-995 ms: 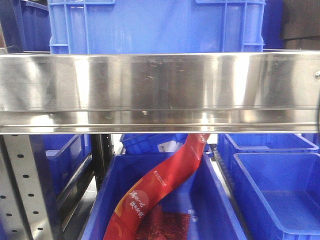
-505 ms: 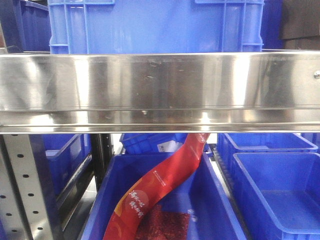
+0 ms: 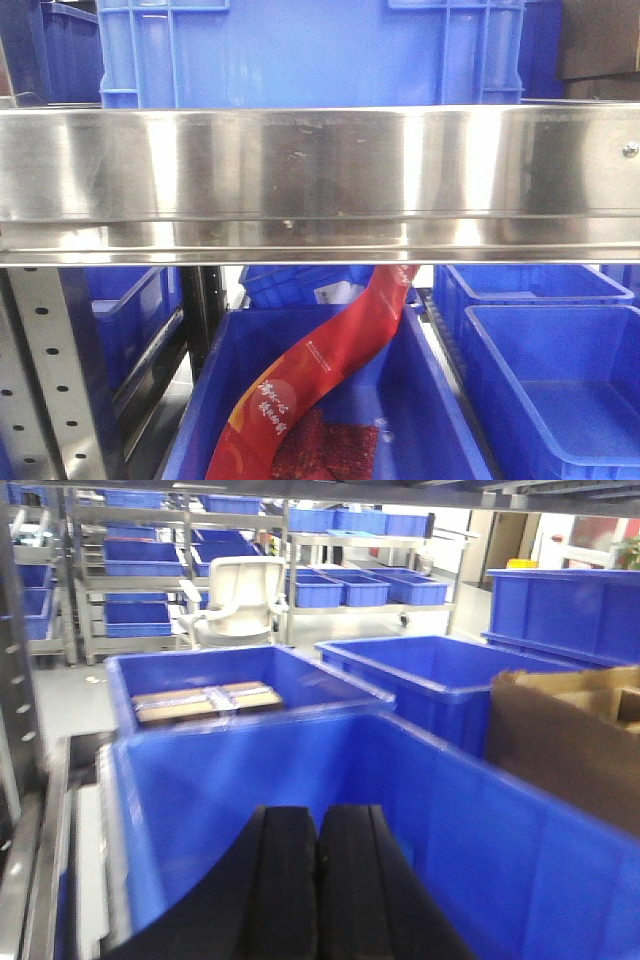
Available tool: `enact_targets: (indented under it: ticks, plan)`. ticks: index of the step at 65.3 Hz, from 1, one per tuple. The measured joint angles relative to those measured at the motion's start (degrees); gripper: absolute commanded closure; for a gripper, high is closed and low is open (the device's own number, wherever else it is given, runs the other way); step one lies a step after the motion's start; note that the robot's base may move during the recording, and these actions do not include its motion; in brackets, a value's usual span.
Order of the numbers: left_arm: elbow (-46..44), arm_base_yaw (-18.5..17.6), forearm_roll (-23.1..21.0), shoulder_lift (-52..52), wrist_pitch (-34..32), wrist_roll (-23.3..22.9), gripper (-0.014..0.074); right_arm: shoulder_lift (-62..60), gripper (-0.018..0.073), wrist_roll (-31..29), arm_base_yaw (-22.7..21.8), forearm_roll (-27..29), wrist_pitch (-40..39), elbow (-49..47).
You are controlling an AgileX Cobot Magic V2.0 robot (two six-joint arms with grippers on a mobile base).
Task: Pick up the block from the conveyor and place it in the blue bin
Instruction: 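Raise both open grippers up out of the bin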
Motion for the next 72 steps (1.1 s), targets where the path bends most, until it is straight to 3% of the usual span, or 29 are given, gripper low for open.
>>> enact_targets:
  ticks: [12, 19, 32, 51, 72]
  plan:
    - [17.5, 0.47, -0.53, -10.5, -5.79, 0.0, 0.0707, -12.39, 0.072, 0.0, 0.0, -0.36, -7.3, 17.47]
    - [26.32, 3.3, -1.25, -16.6, -8.64, 0.0, 0.0707, -20.61, 0.0721, 0.0, -0.09, -0.48, -8.54, 25.97]
    - [39.05, 9.25, -2.25, -28.78, -7.65, 0.0, 0.0707, -34.05, 0.0721, 0.0, -0.09, -0.48, -7.72, 37.99]
    - [45.9, 11.31, -2.4, -43.77, -7.42, 0.0, 0.0707, -50.46, 0.0721, 0.0, -0.14, -0.48, -2.49, 43.38]
    - [46.22, 11.31, -2.4, -50.79, -7.5, 0.0, 0.0707, -53.77, 0.0721, 0.0, -0.14, -0.48, -2.1, 43.38]
